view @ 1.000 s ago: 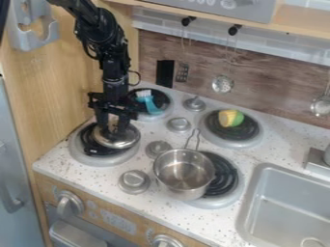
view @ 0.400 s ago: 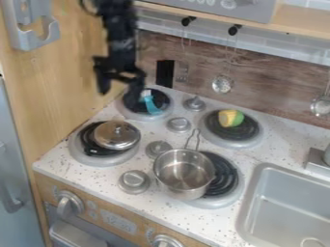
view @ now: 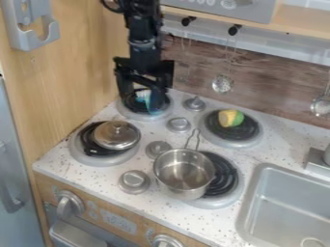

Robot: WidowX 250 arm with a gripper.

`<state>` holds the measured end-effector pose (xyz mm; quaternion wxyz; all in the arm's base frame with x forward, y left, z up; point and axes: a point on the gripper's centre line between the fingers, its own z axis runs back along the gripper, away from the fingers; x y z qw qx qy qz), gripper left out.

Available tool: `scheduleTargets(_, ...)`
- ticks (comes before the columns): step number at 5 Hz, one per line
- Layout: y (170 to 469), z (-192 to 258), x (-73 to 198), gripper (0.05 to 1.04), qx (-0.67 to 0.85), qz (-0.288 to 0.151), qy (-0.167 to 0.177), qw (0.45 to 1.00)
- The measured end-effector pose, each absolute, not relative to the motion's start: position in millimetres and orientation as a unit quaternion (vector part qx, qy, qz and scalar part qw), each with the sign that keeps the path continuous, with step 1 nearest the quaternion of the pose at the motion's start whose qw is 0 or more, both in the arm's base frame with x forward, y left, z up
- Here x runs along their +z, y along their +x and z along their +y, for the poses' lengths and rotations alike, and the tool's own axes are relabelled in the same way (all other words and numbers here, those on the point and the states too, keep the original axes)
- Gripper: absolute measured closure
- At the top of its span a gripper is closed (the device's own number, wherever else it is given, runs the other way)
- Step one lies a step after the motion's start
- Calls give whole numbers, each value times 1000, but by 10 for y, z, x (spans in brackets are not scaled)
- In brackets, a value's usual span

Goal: Move the pot lid to the bottom left burner

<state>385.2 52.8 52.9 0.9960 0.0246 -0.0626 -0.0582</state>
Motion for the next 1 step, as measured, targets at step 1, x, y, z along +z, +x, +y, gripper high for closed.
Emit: scheduleTargets(1,3791,358,461,85,-53,-49,13,997)
